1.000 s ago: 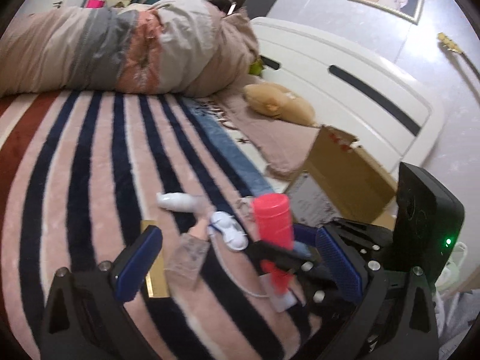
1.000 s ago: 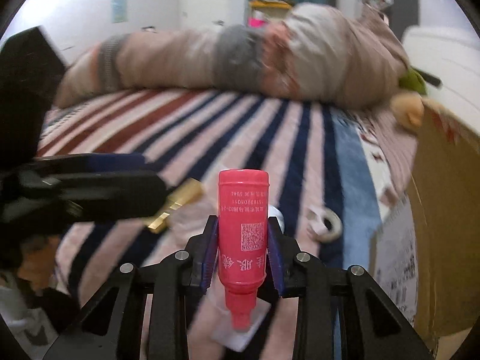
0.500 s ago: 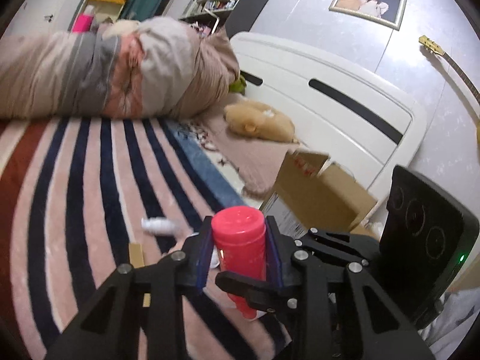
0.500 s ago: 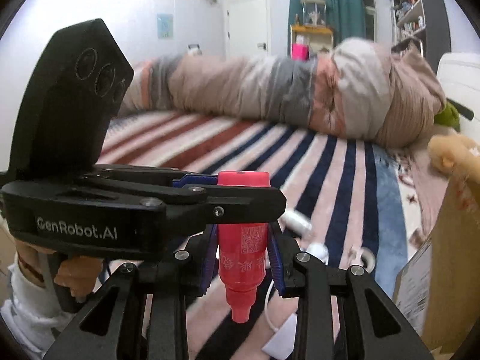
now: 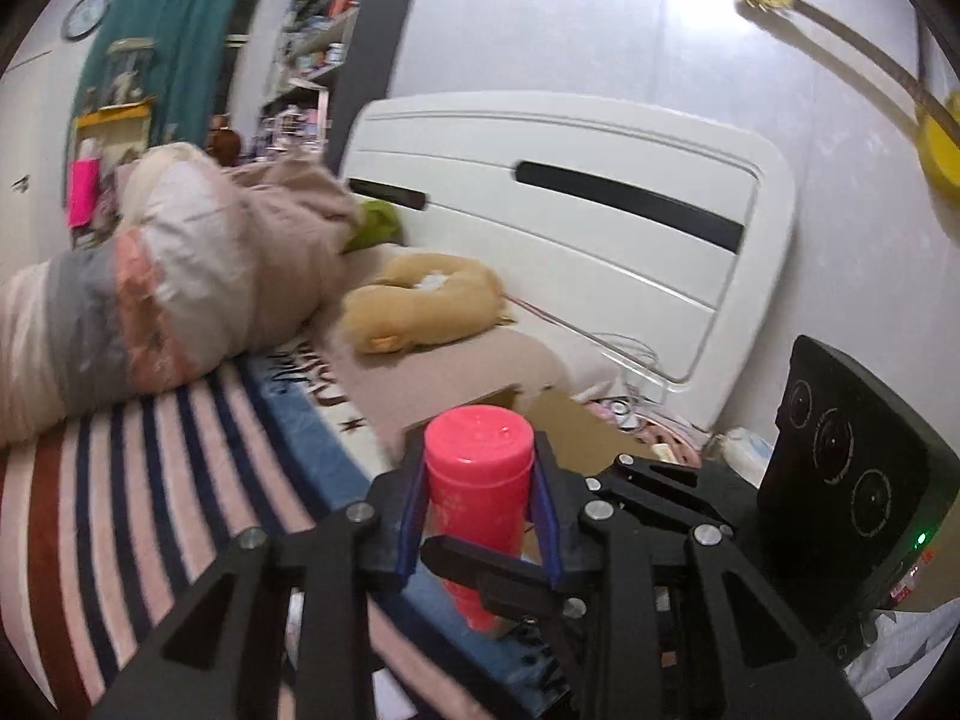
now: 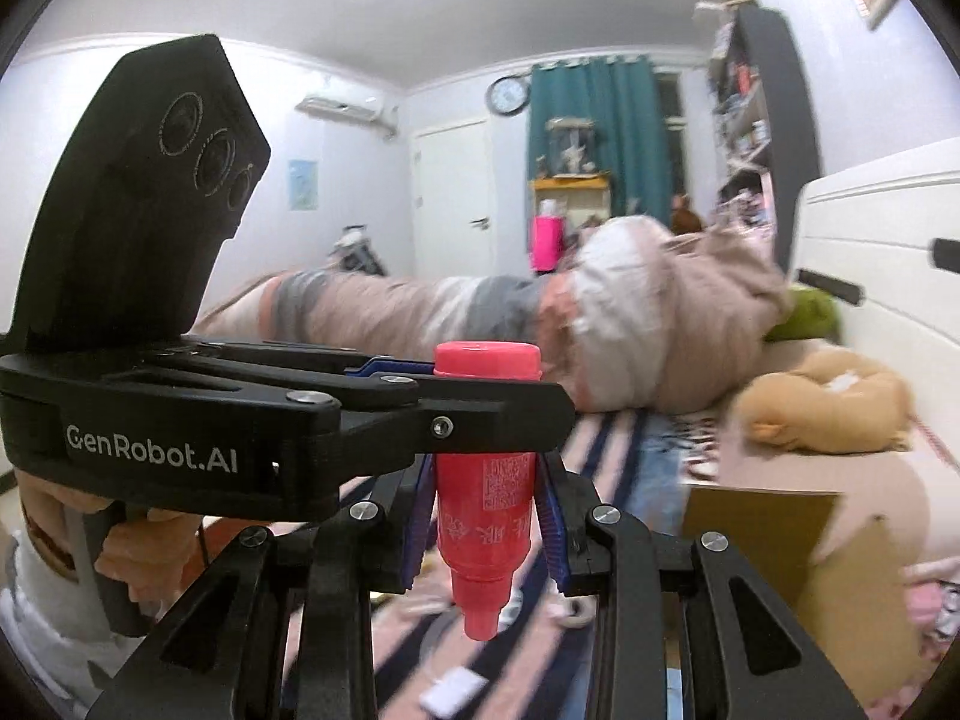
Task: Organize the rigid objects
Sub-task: 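Lift the red bottle into the box and release it with the right gripper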
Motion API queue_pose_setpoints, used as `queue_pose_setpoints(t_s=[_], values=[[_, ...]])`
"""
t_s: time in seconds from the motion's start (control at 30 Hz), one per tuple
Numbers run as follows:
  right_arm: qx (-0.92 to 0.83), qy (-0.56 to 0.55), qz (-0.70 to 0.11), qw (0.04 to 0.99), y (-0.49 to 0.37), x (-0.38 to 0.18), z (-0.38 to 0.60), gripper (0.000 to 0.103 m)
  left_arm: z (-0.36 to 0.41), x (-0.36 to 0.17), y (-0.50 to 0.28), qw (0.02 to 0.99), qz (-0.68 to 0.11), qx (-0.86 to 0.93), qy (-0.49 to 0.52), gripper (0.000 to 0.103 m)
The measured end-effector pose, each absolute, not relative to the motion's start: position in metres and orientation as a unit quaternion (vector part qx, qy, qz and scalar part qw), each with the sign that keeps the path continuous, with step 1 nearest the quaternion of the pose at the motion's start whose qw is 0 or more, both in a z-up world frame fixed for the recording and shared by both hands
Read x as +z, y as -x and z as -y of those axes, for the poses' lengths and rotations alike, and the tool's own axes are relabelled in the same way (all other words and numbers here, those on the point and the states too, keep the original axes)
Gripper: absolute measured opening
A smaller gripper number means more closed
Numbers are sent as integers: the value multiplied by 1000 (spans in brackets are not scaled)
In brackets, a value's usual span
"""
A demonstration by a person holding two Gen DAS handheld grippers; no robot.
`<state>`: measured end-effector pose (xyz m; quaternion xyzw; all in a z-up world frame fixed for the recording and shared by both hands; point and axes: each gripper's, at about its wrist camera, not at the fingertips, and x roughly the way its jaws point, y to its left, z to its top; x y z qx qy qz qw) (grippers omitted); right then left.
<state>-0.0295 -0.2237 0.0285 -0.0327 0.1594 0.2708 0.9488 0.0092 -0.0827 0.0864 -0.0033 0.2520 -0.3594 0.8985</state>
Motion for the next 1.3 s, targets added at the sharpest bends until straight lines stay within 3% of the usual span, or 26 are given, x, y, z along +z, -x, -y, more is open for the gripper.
queue_pose_setpoints(t_s=[0.37, 0.77, 0.87, 0.9, 0.97, 1.0, 1.1, 1.3], values=[[196, -20, -243, 950, 10, -8, 329, 27, 211, 43, -52, 843, -341, -414, -46, 28], [156, -19, -314, 936, -9, -43, 348, 27, 252, -2, -76, 818, -406, -401, -64, 29], [144, -10, -321, 936, -9, -43, 345, 29, 251, -5, -74, 827, -403, -385, -73, 38], [140, -8, -322, 936, -8, -45, 343, 31, 249, -5, -73, 833, -399, -376, -76, 45], [124, -1, -324, 938, -6, -43, 341, 47, 241, -3, -72, 838, -396, -370, -66, 59], [118, 3, -323, 939, -6, -42, 341, 49, 236, -1, -72, 840, -394, -368, -60, 63], [106, 6, -324, 940, -3, -39, 339, 50, 216, 13, -66, 851, -379, -362, -44, 67], [128, 7, -301, 945, 8, -21, 313, 51, 151, 43, -48, 888, -334, -317, -10, 86]])
